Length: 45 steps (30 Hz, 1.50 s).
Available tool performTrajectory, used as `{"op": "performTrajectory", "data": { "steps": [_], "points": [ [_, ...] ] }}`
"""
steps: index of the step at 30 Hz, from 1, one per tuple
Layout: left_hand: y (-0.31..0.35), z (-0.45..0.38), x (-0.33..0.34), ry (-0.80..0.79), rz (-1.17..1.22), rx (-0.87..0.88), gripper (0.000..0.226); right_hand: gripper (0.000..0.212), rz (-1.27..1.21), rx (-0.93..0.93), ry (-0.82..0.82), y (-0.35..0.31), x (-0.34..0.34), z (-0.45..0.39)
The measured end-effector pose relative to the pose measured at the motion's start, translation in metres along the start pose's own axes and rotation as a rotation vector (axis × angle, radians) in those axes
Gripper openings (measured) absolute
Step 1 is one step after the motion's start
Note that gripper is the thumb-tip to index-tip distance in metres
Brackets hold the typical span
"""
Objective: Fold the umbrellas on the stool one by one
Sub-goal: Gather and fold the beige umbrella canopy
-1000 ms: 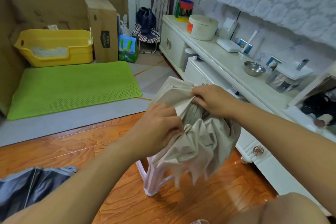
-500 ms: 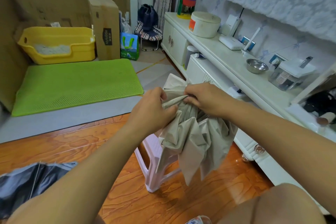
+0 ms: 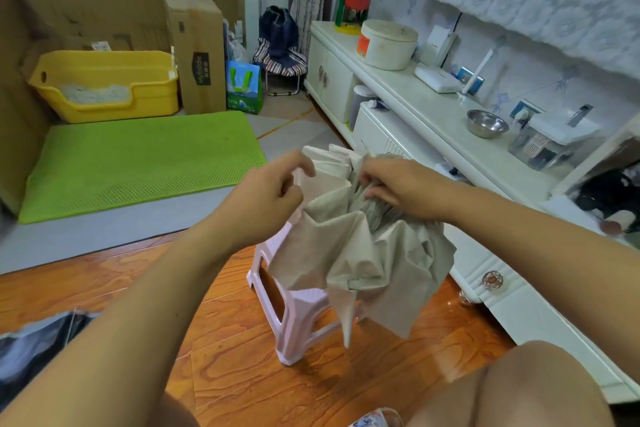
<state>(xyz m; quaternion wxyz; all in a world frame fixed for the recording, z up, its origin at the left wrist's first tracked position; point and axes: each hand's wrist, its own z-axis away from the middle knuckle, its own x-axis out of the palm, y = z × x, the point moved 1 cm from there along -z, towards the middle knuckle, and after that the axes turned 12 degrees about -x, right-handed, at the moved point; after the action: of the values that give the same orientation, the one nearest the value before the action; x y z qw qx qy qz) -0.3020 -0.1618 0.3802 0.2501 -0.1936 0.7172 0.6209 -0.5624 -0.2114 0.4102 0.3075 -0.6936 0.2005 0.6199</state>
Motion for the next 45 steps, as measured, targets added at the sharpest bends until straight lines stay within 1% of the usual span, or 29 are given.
{"op": "performTrajectory", "data": {
  "steps": [1,3,6,9,11,13,15,16,18,20,23,25,28,31,35,37,38,40,41,42,43,44,45],
  "points": [
    [0.0,0.003,-0.004,-0.025,-0.027,0.083,0.038,0.011,-0.002,-0.004,-0.011,0.0,0.0,0.001],
    [-0.001,0.007,-0.006,-0.077,-0.068,0.186,0.039,0.008,0.004,-0.014,-0.029,-0.002,-0.002,0.001],
    [0.001,0.013,0.001,-0.149,-0.168,0.266,0.04,0.006,0.001,-0.016,-0.029,-0.004,-0.003,-0.001],
    [0.003,0.02,0.01,-0.199,-0.313,0.336,0.053,0.008,0.026,-0.037,-0.023,-0.003,-0.001,-0.005],
    [0.002,0.023,0.014,-0.203,-0.388,0.368,0.056,0.01,0.048,-0.03,-0.028,-0.002,0.0,-0.007],
    [-0.001,0.024,0.016,-0.156,-0.451,0.388,0.05,0.01,0.058,-0.029,-0.037,-0.001,0.001,-0.008],
    [-0.009,0.02,0.012,-0.114,-0.452,0.323,0.049,0.01,0.069,-0.035,-0.041,0.001,0.002,-0.006],
    [-0.014,0.016,0.009,-0.124,-0.44,0.269,0.048,0.01,0.07,-0.04,-0.039,0.002,0.002,-0.005],
    [-0.024,0.012,0.003,-0.186,-0.394,0.204,0.038,0.01,0.065,-0.06,-0.029,0.005,0.002,-0.002],
    [-0.027,0.011,0.0,-0.2,-0.366,0.197,0.033,0.012,0.06,-0.074,-0.028,0.005,0.001,0.0],
    [-0.024,0.013,0.004,-0.102,-0.403,0.209,0.047,0.024,0.041,-0.084,-0.055,-0.002,0.001,-0.003],
    [-0.022,0.015,0.009,-0.088,-0.42,0.225,0.046,0.028,0.036,-0.093,-0.071,-0.005,0.002,-0.007],
    [-0.021,0.018,0.015,-0.129,-0.447,0.234,0.045,0.02,0.042,-0.083,-0.085,-0.005,0.003,-0.01],
    [-0.021,0.017,0.015,-0.088,-0.447,0.226,0.032,0.015,0.046,-0.069,-0.088,-0.002,0.003,-0.01],
    [-0.023,0.016,0.007,-0.031,-0.327,-0.015,0.026,0.01,0.041,-0.061,-0.067,0.001,0.002,-0.008],
    [-0.024,0.016,0.007,-0.005,-0.253,-0.062,0.027,0.01,0.015,-0.043,-0.071,0.002,0.002,-0.007],
    [-0.023,0.015,0.008,0.018,-0.229,-0.083,0.027,0.015,-0.005,-0.039,-0.071,0.003,0.002,-0.008],
    [-0.026,0.011,0.011,0.087,-0.163,-0.11,0.018,0.026,-0.044,-0.031,-0.06,0.006,0.001,-0.008],
    [-0.027,0.01,0.012,0.137,-0.12,-0.113,0.014,0.027,-0.052,-0.014,-0.055,0.008,0.001,-0.009],
    [-0.027,0.011,0.013,0.189,-0.085,-0.094,0.023,0.026,-0.053,0.009,-0.05,0.01,0.0,-0.008],
    [-0.022,0.013,0.012,0.228,-0.076,-0.008,0.035,0.025,-0.053,0.03,-0.045,0.011,-0.001,-0.008],
    [-0.015,0.015,0.011,0.244,-0.104,0.144,0.041,0.024,-0.057,0.043,-0.043,0.011,-0.002,-0.009],
    [-0.007,0.018,0.011,0.232,-0.155,0.326,0.042,0.023,-0.059,0.048,-0.044,0.011,-0.002,-0.009]
  ]
}}
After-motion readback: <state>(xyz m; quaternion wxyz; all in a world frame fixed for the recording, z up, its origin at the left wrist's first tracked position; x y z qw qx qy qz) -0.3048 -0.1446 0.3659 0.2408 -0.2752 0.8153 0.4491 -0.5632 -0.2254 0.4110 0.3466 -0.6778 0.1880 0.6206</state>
